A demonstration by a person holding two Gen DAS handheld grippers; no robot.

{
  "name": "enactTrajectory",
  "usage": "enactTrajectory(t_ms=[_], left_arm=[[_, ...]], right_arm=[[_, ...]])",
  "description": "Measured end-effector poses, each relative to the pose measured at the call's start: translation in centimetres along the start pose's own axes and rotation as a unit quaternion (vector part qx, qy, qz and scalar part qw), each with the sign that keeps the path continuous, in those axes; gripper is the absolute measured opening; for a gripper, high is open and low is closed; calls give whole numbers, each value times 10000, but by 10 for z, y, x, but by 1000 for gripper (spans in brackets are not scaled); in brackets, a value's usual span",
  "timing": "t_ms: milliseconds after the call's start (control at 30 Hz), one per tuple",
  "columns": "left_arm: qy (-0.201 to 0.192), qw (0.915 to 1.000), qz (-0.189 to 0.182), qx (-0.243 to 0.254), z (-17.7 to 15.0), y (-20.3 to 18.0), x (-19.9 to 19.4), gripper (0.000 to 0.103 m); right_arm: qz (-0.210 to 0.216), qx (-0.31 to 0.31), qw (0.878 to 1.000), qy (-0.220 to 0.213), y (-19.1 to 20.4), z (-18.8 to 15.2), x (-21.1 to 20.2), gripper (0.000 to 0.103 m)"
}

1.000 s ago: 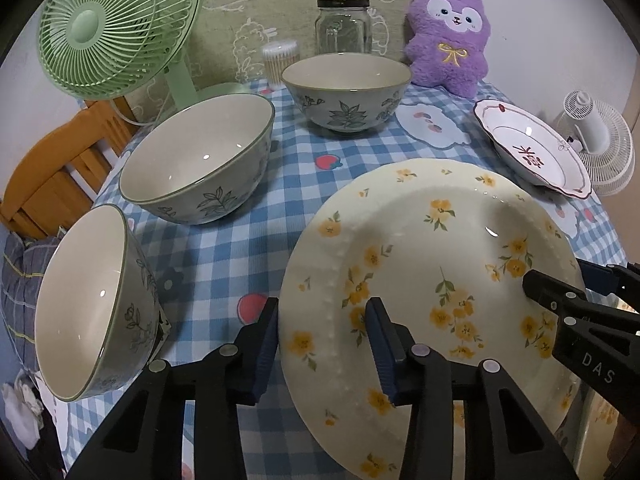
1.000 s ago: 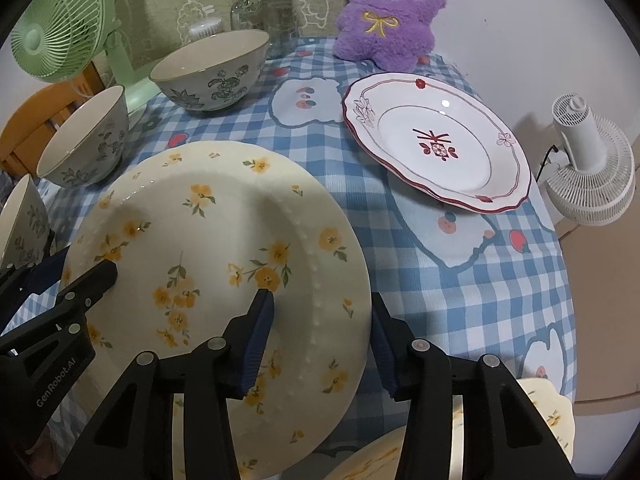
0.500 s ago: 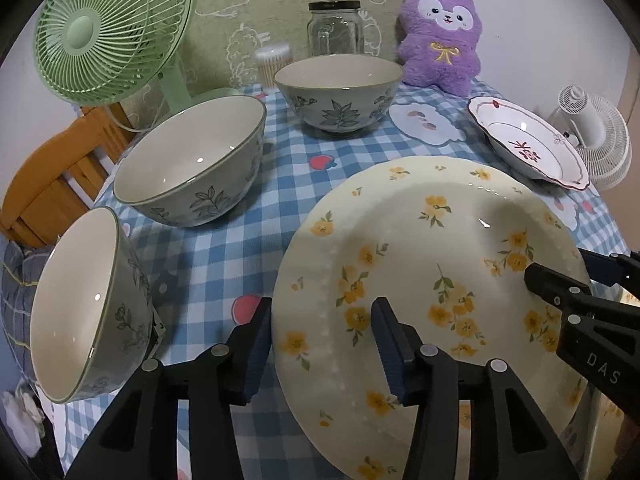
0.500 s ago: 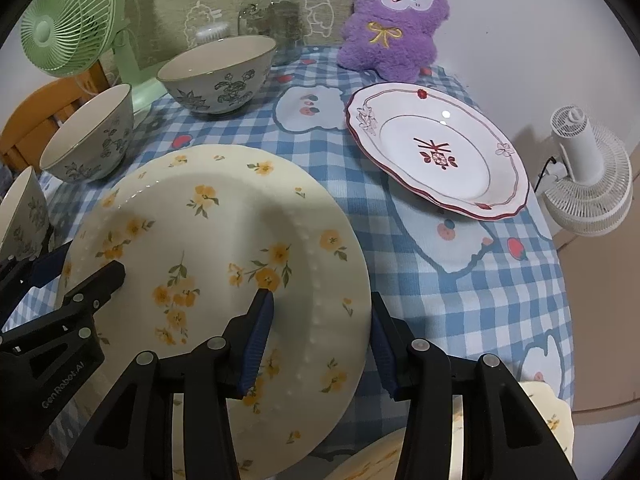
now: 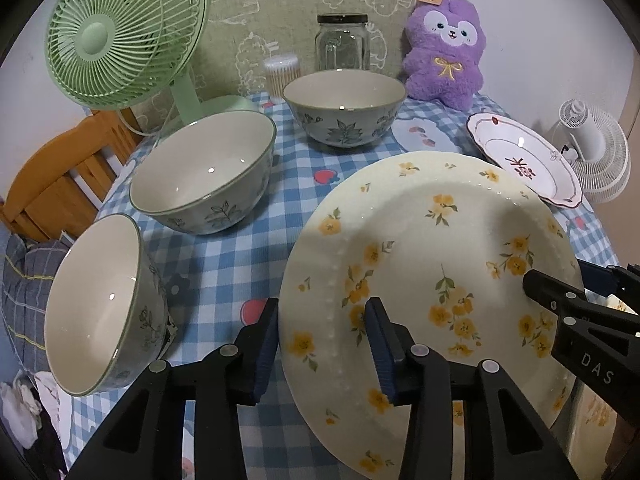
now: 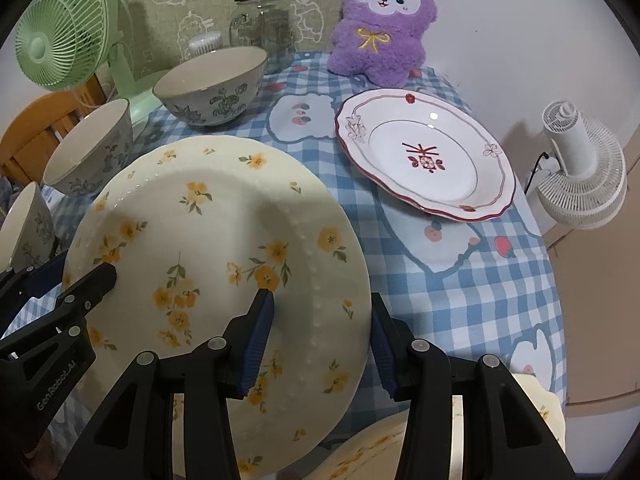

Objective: Organize plates and bowls
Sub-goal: 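Hold the dotted-rim plate raised and tilted with both grippers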

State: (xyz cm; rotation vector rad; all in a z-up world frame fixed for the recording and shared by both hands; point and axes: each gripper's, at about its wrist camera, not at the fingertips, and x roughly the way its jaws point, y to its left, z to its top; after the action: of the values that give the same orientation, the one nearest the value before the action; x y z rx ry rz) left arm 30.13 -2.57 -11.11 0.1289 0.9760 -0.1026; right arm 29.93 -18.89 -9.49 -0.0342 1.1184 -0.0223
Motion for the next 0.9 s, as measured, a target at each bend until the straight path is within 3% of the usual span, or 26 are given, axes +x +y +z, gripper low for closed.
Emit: enactTrajectory(t_ms=[900], left_arm=[[-344, 9992, -157, 133, -1, -30, -51, 42]], right_arm=[[-48, 249, 9990, -371, -35, -17, -57, 47]])
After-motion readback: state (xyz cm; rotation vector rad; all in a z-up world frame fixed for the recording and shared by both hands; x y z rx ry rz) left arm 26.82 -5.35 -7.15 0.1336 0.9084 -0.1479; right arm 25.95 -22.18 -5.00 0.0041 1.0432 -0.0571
